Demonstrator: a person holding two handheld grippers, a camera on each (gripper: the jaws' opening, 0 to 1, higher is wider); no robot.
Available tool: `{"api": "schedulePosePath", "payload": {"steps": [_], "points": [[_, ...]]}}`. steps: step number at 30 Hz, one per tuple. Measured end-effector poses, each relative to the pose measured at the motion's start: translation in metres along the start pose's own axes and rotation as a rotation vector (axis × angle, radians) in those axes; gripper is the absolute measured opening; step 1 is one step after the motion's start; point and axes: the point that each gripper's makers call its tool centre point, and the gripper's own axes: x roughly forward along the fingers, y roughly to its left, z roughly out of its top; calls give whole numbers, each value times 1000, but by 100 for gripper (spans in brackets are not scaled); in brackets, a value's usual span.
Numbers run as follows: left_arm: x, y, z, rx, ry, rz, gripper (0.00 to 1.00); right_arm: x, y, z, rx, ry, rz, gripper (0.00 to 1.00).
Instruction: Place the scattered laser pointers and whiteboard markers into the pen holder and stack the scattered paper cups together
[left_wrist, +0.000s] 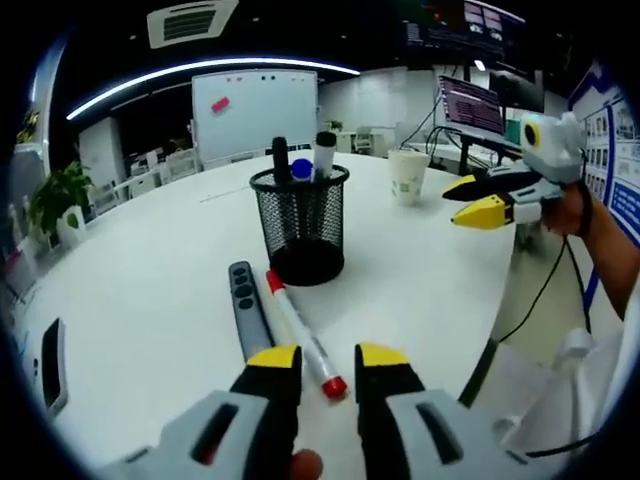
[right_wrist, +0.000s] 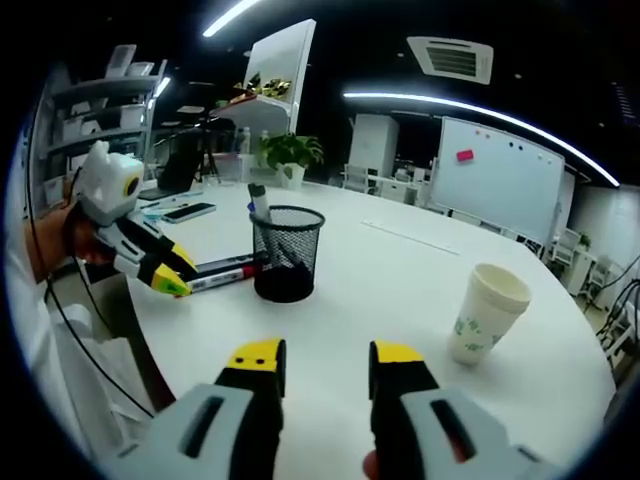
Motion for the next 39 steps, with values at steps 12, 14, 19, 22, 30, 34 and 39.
{"api": "schedulePosePath", "payload": {"steps": [12, 14, 19, 22, 30, 34, 39], "points": [[0, -1, -7, 0, 0, 8, 22, -2, 2, 1, 2, -5, 3, 33], [-1, -1, -8, -6, 0, 10, 22, -2, 2, 0, -3, 1, 4, 33], [0, -2, -9, -12, -5, 13, 22, -4, 2, -1, -3, 3, 5, 33], [0, -2, -9, -13, -11, 17, 21, -5, 1, -2, -2, 5, 4, 33], [2, -3, -12, -9, -6, 26, 20, -9, -6, -2, 8, 5, -20, 32], [2, -2, -11, -18, -15, 31, 18, -9, -7, -4, 4, 11, -25, 30], [2, 0, -10, 11, -30, 64, 17, -8, -6, -3, 16, 7, -20, 31]]}}
